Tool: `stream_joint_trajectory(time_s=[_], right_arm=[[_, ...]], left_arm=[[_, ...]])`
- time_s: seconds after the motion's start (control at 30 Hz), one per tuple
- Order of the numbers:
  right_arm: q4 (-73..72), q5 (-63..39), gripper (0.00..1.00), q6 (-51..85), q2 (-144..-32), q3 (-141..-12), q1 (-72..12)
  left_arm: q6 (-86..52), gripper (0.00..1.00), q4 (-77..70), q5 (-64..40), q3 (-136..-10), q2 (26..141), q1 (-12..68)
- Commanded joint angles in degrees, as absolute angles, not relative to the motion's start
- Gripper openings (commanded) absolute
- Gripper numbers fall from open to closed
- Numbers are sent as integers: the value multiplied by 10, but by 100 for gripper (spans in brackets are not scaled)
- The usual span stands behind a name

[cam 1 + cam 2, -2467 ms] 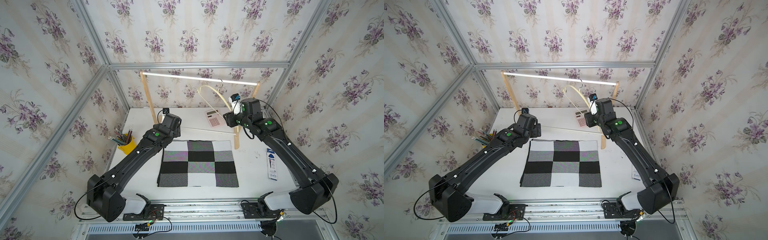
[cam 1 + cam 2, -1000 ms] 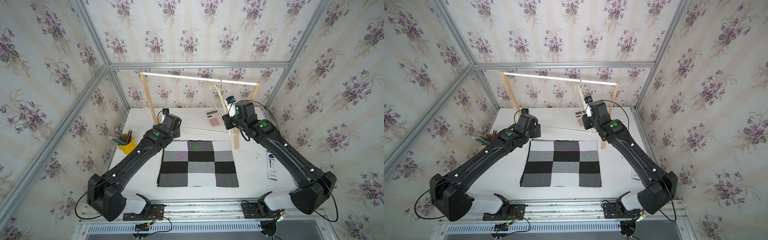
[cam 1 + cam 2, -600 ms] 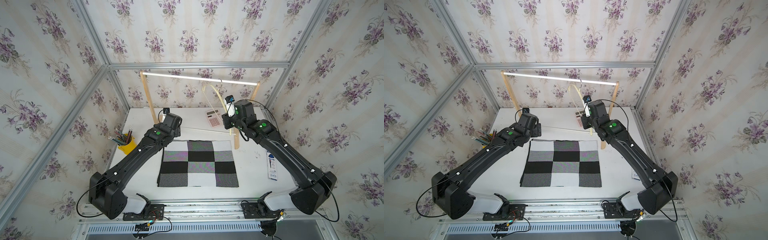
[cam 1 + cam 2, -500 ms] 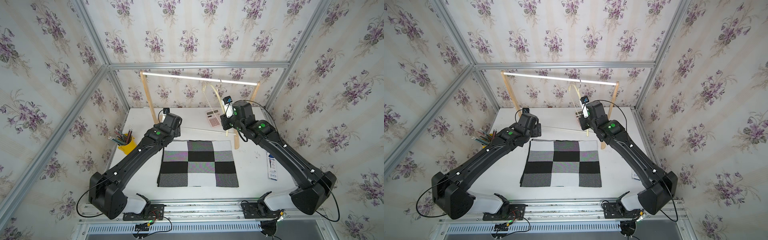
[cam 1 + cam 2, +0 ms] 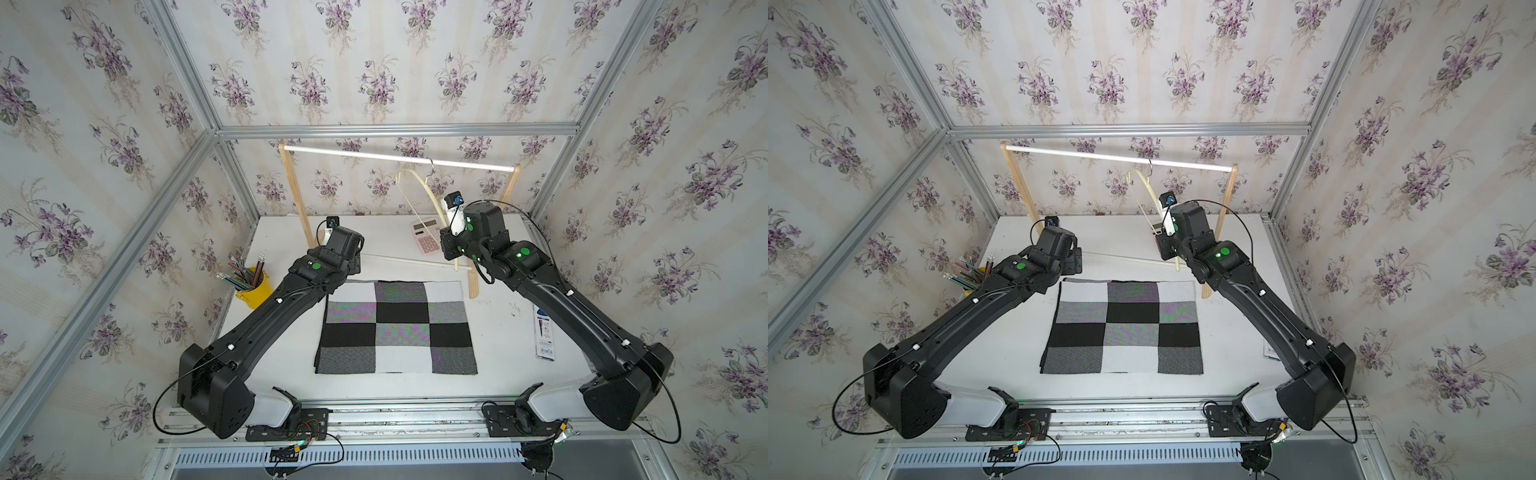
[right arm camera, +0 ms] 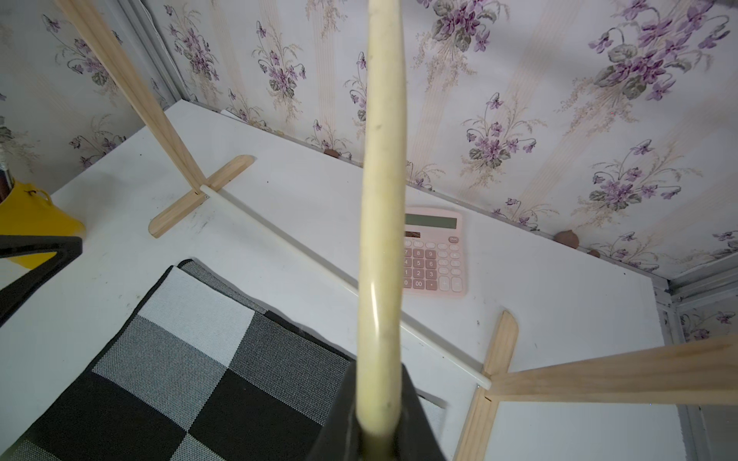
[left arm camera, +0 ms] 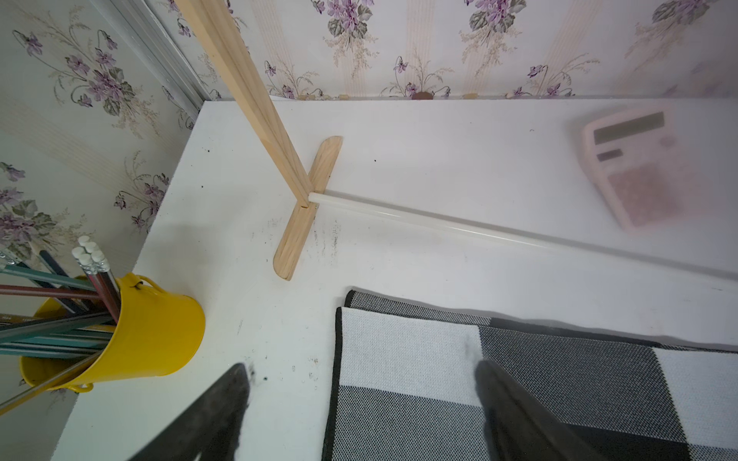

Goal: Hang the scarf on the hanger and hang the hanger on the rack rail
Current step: Pick up the hanger from the clothesline.

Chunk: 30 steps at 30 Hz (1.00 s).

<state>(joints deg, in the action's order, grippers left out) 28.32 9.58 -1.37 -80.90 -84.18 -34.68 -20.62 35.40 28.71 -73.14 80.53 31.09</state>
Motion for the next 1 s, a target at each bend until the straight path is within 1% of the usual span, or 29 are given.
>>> stream_joint_trajectory(time_s=[0.0,0.37,0.73,0.97], right_arm=[[226,103,0,-8,-797,-842,-355],[171,132,0,3,-756,-817,-362],[120,120,0,-1,-736,-743,-386],[94,145,0,2,-757,-714,-421]], left_arm=[[-208,90,354,294,-735,803,310],[-202,90,355,296,-747,795,310],[-198,88,359,211,-792,733,332],[-217,88,361,173,-792,711,358]])
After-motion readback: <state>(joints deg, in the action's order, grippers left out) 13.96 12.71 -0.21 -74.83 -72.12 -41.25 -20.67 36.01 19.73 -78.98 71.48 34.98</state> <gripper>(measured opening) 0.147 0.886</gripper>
